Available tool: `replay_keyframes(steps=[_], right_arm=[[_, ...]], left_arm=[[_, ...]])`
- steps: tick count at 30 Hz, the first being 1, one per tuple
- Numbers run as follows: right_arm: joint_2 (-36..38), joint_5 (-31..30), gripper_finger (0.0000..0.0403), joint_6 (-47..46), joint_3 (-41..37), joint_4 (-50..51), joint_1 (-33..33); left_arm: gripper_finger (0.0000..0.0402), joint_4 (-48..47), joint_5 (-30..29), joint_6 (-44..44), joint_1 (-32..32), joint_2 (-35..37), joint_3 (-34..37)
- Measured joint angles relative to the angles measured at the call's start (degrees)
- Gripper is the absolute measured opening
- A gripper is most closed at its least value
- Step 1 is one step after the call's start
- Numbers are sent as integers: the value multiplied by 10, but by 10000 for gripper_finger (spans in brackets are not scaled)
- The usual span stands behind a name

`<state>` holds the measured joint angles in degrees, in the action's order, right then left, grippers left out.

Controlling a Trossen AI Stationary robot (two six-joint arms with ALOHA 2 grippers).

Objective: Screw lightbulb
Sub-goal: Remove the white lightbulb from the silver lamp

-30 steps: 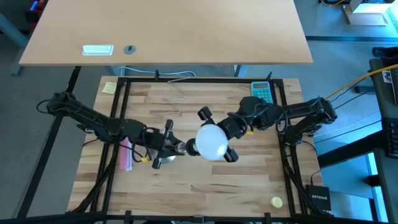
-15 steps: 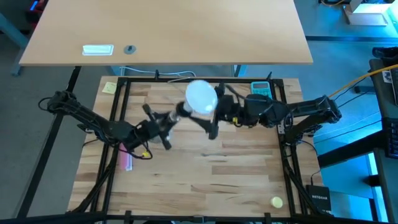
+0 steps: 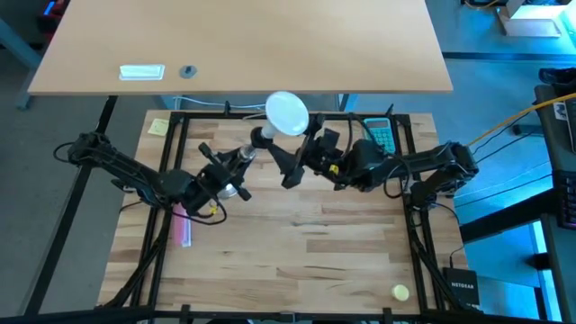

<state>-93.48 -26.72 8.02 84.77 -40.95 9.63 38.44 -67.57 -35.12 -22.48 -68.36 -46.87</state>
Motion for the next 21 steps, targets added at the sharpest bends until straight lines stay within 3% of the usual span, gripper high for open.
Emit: replay_keyframes(steps=[5,15,21], right_arm=[[-11,-7,301,29,0,-46,-1],[-10,25,164,-1,0,-27,-23],[-10,56,159,15,0,-19,-21]], left_arm=[[128,-2,0,1,-3,0,0],[128,-2,-1,3,-5,0,0],[128,-3,-2,3,-22,-1,0]])
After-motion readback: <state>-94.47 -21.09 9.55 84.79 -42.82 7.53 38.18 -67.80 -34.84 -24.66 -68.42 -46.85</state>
